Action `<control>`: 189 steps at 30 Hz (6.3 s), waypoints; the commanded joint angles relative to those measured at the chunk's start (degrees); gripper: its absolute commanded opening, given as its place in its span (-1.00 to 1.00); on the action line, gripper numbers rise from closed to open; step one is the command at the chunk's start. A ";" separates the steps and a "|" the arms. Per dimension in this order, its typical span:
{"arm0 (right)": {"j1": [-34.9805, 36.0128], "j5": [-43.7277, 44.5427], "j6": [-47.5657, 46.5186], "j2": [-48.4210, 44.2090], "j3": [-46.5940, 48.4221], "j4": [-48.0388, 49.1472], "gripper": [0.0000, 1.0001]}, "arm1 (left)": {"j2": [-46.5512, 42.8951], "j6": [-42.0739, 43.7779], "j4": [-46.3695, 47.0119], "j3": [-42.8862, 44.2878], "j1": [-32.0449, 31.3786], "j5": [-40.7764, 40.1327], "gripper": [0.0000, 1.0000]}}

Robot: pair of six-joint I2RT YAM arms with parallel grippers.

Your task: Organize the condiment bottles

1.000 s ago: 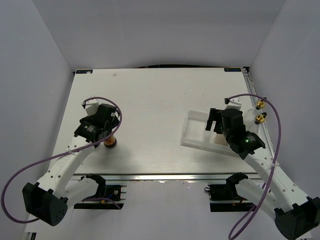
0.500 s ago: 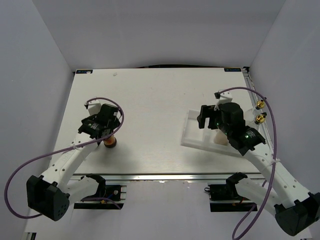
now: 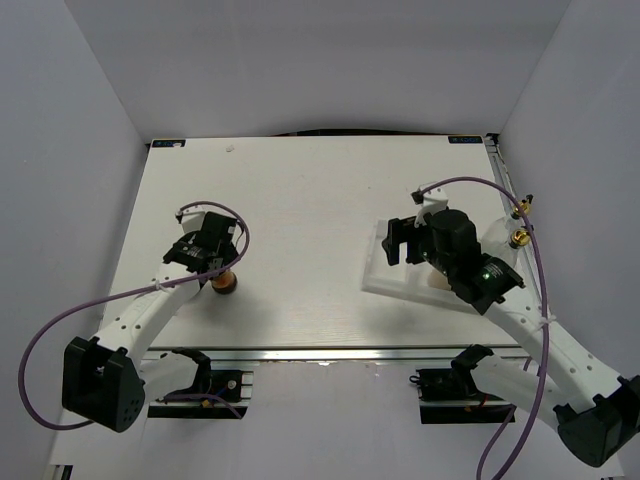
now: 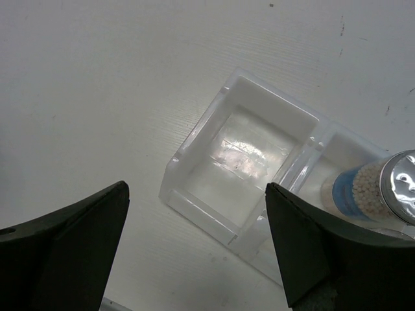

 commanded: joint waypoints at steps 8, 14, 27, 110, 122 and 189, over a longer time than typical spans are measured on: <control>0.26 0.82 0.63 -8.03 -3.64 6.05 0.79 | -3.85 6.33 15.63 9.44 -4.24 15.65 -1.00; 0.17 -6.82 -0.33 -14.97 -3.91 10.62 0.79 | 8.97 13.44 20.92 22.80 -18.21 16.80 -1.00; 0.26 20.21 9.47 -25.44 1.45 4.23 0.79 | 44.19 22.42 14.97 61.47 -30.00 26.55 -1.00; 0.17 12.06 4.94 -5.67 -3.12 19.77 0.79 | -5.09 2.65 -0.16 5.07 18.07 3.01 0.96; 0.17 12.33 4.24 -5.49 -4.78 19.50 0.79 | 2.48 0.98 3.69 -0.20 24.84 6.34 0.96; 0.26 34.21 11.71 -19.20 7.08 -4.41 0.79 | 56.35 27.34 13.37 61.32 -39.23 20.05 -0.23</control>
